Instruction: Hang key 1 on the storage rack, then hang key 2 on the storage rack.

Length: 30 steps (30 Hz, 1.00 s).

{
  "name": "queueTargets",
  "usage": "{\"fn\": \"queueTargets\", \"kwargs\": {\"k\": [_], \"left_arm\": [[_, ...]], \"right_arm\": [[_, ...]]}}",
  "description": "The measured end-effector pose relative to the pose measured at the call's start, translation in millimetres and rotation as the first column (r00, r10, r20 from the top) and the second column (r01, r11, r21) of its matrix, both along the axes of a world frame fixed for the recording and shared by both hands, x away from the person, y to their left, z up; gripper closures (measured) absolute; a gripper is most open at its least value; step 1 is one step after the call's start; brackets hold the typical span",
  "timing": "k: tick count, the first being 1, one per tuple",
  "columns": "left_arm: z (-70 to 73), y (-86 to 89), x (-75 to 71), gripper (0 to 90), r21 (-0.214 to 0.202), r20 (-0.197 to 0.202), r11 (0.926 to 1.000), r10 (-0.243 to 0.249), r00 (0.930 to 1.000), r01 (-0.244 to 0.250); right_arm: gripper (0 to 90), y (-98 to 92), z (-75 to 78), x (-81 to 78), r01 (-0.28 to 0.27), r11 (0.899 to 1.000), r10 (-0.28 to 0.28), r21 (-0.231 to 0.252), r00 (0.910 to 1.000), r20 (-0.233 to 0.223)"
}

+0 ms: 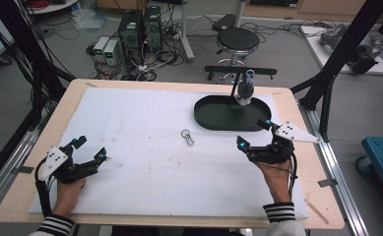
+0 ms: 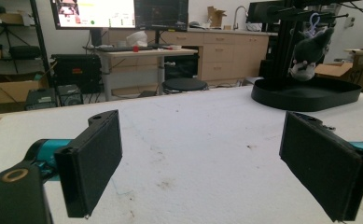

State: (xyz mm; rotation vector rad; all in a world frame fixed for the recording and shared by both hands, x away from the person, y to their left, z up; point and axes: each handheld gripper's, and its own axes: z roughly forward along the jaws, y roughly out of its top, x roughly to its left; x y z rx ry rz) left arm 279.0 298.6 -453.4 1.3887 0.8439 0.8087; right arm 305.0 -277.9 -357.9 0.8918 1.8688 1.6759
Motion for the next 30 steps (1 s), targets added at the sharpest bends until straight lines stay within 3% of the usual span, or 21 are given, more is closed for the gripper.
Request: {"fn": "queueTargets", "kwargs": {"k": [12, 25, 30], "left_arm": [[0.0, -0.1, 0.0, 13.5, 0.001, 0.002, 1.0000, 0.000, 1.0000, 0.000], [0.0, -0.1, -0.2, 13.5, 0.006, 0.003, 1.0000, -0.001, 1.0000, 0.001], [0.0, -0.2, -0.2, 13.5, 0.006, 0.003, 1.0000, 0.000, 1.0000, 0.000]], "right_arm": [[0.6, -0.8, -18.7, -7.3, 0.010, 1.000, -0.010, -0.006, 0.9998, -0.017], [0.6, -0.7, -21.1, -2.3, 0.002, 1.000, -0.002, 0.003, 0.9998, -0.018], [0.9, 0.4, -21.1, 1.9, -0.029, 1.000, 0.029, -0.011, 0.9978, -0.059]]}}
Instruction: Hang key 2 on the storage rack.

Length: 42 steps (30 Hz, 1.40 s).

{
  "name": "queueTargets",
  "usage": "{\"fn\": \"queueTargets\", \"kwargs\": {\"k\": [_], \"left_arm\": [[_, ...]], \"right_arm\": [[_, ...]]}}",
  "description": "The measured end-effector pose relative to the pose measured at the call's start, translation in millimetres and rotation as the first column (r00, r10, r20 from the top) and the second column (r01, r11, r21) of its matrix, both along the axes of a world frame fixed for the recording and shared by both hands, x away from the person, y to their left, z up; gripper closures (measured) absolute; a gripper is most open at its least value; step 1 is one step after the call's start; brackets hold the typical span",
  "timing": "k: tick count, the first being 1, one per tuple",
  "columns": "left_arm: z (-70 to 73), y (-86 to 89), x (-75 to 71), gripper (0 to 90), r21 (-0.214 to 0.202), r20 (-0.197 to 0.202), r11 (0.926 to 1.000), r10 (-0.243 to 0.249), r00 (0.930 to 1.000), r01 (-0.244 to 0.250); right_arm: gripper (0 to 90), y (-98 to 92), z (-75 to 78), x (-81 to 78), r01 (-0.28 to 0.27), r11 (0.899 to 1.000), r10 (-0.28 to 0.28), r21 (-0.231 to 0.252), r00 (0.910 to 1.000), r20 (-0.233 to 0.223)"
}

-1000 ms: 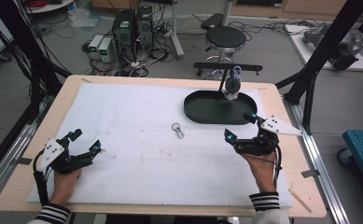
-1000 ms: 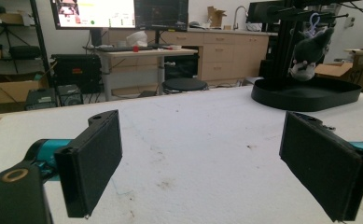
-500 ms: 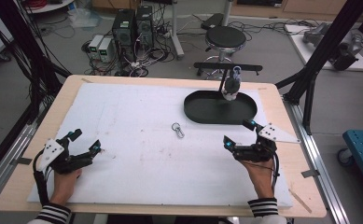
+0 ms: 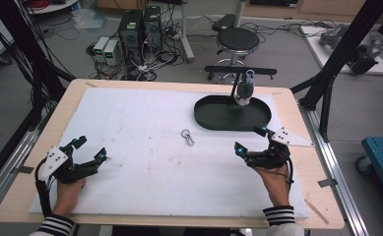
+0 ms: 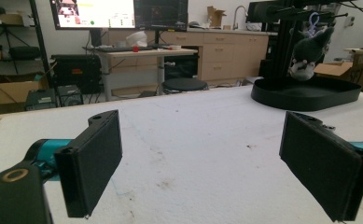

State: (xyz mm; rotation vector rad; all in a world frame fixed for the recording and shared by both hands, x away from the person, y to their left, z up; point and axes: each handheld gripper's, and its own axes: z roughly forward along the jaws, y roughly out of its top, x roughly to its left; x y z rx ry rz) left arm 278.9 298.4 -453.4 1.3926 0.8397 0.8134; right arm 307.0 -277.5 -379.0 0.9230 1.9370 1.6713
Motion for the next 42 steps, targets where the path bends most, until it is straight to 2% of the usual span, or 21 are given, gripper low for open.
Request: {"fn": "queueTargets", "kwargs": {"k": [2, 7, 10, 16, 19, 20, 21, 24, 25, 26, 27, 28, 29, 30, 32, 36, 42], "left_arm": [[0.0, 0.1, 0.0, 13.4, 0.000, 0.000, 1.0000, 0.000, 1.0000, 0.000], [0.0, 0.0, 0.1, 13.5, -0.004, -0.001, 1.0000, 0.000, 1.0000, 0.000], [0.0, 0.3, 0.3, 13.4, -0.007, -0.003, 1.0000, 0.000, 1.0000, 0.000], [0.0, 0.1, 0.0, 13.5, 0.000, -0.001, 1.0000, -0.001, 1.0000, 0.001], [0.0, 0.1, 0.1, 13.5, -0.001, -0.001, 1.0000, -0.001, 1.0000, 0.001], [0.0, 0.2, 0.2, 13.4, -0.003, -0.002, 1.0000, -0.001, 1.0000, 0.001], [0.0, 0.2, 0.3, 13.4, -0.006, -0.002, 1.0000, 0.000, 1.0000, 0.000], [0.0, 0.3, 0.3, 13.5, -0.007, -0.002, 1.0000, 0.000, 1.0000, 0.000], [0.0, 0.3, 0.3, 13.5, -0.009, -0.004, 1.0000, 0.000, 1.0000, 0.000], [0.0, 0.4, 0.4, 13.4, -0.010, -0.004, 0.9999, 0.001, 1.0000, -0.001], [0.0, 0.5, 0.4, 13.4, -0.011, -0.005, 0.9999, 0.001, 1.0000, -0.001], [0.0, 0.5, 0.5, 13.5, -0.011, -0.005, 0.9999, 0.001, 1.0000, -0.001], [-0.1, 0.5, 0.5, 13.5, -0.012, -0.004, 0.9999, 0.001, 1.0000, -0.001], [0.0, 0.6, 0.5, 13.5, -0.012, -0.005, 0.9999, 0.000, 1.0000, 0.000], [0.0, 0.7, 0.6, 13.5, -0.013, -0.005, 0.9999, 0.000, 1.0000, 0.000], [0.0, 1.4, 1.1, 13.4, -0.023, -0.010, 0.9997, 0.004, 0.9999, -0.004], [0.0, 1.7, 1.3, 13.4, -0.026, -0.011, 0.9996, 0.004, 0.9999, -0.004]], "right_arm": [[0.9, 1.7, 3.3, 2.0, -0.020, 1.000, 0.020, -0.022, 0.9998, -0.001], [0.9, 6.9, 15.4, 8.3, -0.058, 0.998, 0.058, -0.037, 0.9983, -0.004], [0.9, 13.3, 28.0, 17.6, -0.093, 0.993, 0.092, -0.072, 0.9955, -0.025], [0.9, 23.3, 43.3, 31.2, -0.142, 0.983, 0.135, -0.116, 0.9886, -0.066], [0.9, 31.9, 52.5, 39.5, -0.176, 0.971, 0.167, -0.160, 0.9833, -0.073], [0.9, 38.9, 57.6, 44.3, -0.202, 0.964, 0.190, -0.174, 0.9781, -0.085], [0.9, 38.9, 57.6, 44.3, -0.202, 0.964, 0.190, -0.174, 0.9781, -0.085], [0.9, 50.7, 63.5, 52.4, -0.228, 0.948, 0.209, -0.221, 0.9721, -0.106], [0.9, 58.9, 66.1, 58.4, -0.243, 0.940, 0.220, -0.239, 0.9682, -0.119], [0.9, 63.2, 67.0, 61.3, -0.254, 0.935, 0.229, -0.248, 0.9654, -0.125], [0.9, 63.2, 67.0, 61.3, -0.254, 0.935, 0.229, -0.248, 0.9654, -0.125], [0.9, 71.8, 67.7, 66.8, -0.273, 0.926, 0.244, -0.262, 0.9598, -0.138], [0.9, 71.8, 67.7, 66.8, -0.273, 0.926, 0.244, -0.262, 0.9598, -0.138], [0.9, 80.7, 67.2, 72.4, -0.294, 0.911, 0.258, -0.289, 0.9531, -0.158], [0.9, 89.1, 66.6, 78.1, -0.315, 0.897, 0.271, -0.309, 0.9459, -0.178], [0.9, 98.9, 64.7, 85.4, -0.333, 0.888, 0.281, -0.316, 0.9390, -0.198], [0.9, 117.4, 60.7, 99.4, -0.354, 0.866, 0.282, -0.354, 0.9291, -0.239]]}}
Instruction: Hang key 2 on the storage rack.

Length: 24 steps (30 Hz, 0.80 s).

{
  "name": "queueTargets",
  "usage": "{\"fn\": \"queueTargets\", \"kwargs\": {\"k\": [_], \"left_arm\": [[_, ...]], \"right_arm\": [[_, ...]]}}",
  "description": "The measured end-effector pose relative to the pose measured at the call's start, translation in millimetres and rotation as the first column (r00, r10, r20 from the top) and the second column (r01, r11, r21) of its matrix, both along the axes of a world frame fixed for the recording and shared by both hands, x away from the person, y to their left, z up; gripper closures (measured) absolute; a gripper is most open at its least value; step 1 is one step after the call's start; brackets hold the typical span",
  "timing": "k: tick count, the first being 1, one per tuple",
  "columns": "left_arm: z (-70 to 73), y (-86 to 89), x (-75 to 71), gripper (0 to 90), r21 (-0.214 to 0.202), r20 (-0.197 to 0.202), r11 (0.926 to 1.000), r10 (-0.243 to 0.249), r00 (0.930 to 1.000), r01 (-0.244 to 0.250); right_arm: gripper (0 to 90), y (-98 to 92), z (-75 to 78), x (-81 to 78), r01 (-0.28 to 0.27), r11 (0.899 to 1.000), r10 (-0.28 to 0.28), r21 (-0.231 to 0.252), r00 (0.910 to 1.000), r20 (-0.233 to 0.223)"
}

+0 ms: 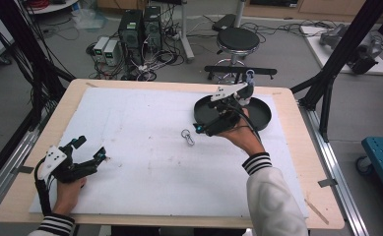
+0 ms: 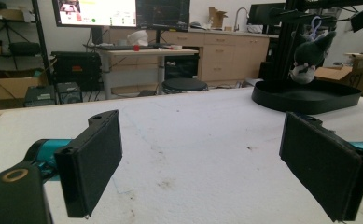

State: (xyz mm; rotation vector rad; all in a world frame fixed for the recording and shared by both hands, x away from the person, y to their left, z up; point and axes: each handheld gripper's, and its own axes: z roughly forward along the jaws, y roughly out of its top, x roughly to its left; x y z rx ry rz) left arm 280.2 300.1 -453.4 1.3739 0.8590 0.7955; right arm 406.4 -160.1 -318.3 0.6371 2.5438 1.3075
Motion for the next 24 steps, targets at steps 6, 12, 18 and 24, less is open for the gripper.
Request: {"fn": "queueTargets", "kwargs": {"k": [6, 12, 18, 24], "left_arm": [[0.0, 0.4, 0.2, 13.4, -0.003, -0.002, 1.0000, 0.001, 1.0000, -0.001], [0.0, 0.0, -0.4, 13.5, 0.007, 0.001, 1.0000, -0.002, 1.0000, 0.002], [0.0, 0.0, -0.4, 13.5, 0.008, 0.002, 1.0000, -0.004, 1.0000, 0.004], [-0.1, 0.0, -0.2, 13.4, 0.002, -0.001, 1.0000, 0.000, 1.0000, 0.000]], "right_arm": [[0.9, 13.0, -5.0, 9.5, -0.010, 1.000, 0.010, -0.017, 0.9996, -0.027], [0.9, 32.9, -13.6, 26.6, -0.026, 0.996, 0.021, -0.082, 0.9979, -0.062], [1.2, 47.9, -24.0, 38.7, -0.047, 0.993, 0.037, -0.104, 0.9943, -0.100], [4.5, 58.4, -34.1, 48.7, -0.047, 0.988, 0.028, -0.145, 0.9918, -0.124]]}}
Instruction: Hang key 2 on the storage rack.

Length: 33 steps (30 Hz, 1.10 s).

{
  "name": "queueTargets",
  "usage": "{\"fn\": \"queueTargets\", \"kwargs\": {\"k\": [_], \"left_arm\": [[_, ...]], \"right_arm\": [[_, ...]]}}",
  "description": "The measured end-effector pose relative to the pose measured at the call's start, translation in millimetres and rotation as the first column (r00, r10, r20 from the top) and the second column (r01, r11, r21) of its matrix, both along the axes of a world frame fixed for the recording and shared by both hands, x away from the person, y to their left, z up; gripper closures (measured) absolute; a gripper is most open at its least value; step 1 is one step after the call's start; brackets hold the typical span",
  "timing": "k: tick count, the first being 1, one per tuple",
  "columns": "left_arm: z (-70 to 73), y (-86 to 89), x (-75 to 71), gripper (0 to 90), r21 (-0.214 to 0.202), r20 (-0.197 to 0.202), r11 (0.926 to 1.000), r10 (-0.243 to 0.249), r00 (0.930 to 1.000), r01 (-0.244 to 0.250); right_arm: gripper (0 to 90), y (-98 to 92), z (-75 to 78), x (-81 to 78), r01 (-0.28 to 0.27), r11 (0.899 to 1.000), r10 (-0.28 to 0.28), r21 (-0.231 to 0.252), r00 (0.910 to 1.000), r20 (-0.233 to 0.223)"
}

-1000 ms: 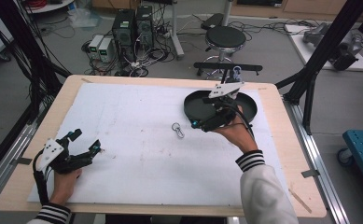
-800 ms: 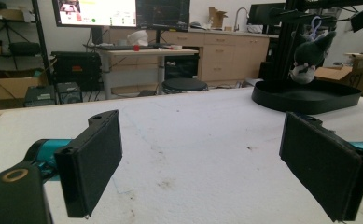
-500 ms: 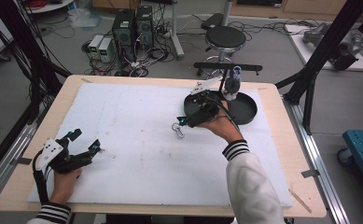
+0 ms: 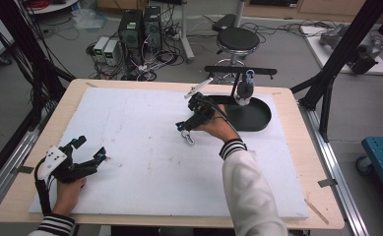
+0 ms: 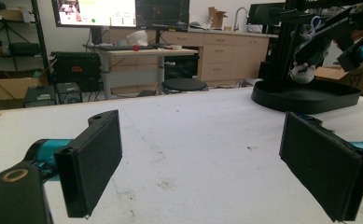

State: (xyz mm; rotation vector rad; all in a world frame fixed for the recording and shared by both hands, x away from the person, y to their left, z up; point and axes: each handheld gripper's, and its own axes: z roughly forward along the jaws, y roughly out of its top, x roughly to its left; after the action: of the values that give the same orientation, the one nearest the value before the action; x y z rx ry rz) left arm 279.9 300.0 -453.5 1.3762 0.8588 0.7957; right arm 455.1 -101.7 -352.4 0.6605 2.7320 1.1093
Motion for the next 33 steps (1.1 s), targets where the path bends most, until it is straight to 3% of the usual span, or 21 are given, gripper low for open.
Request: {"fn": "queueTargets", "kwargs": {"k": [12, 18, 20, 22, 27, 33], "left_arm": [[0.0, 0.1, 0.2, 13.5, -0.003, 0.001, 1.0000, -0.001, 1.0000, 0.001], [0.0, 0.2, 0.2, 13.5, -0.003, 0.001, 1.0000, -0.001, 1.0000, 0.001], [0.0, 0.1, 0.3, 13.4, -0.003, 0.001, 1.0000, -0.001, 1.0000, 0.001], [0.0, 0.1, 0.1, 13.4, -0.004, 0.000, 1.0000, -0.001, 1.0000, 0.001], [0.0, 0.2, 0.3, 13.4, -0.004, 0.001, 1.0000, -0.001, 1.0000, 0.001], [0.0, 0.3, 0.3, 13.5, -0.004, 0.000, 1.0000, -0.001, 1.0000, 0.001]], "right_arm": [[4.9, 3.2, -20.4, 14.3, 0.039, 0.998, -0.041, -0.054, 0.9981, -0.045], [7.1, 4.5, -32.7, 19.5, 0.041, 0.995, -0.051, -0.095, 0.9935, -0.102], [9.0, 4.5, -36.2, 21.3, 0.039, 0.994, -0.051, -0.102, 0.9917, -0.118], [16.7, 4.8, -38.2, 22.6, 0.032, 0.993, -0.046, -0.110, 0.9912, -0.124], [18.2, 7.4, -43.7, 24.2, 0.021, 0.992, -0.038, -0.128, 0.9901, -0.135], [26.0, 8.3, -49.2, 26.4, 0.020, 0.986, -0.045, -0.167, 0.9885, -0.145]]}}
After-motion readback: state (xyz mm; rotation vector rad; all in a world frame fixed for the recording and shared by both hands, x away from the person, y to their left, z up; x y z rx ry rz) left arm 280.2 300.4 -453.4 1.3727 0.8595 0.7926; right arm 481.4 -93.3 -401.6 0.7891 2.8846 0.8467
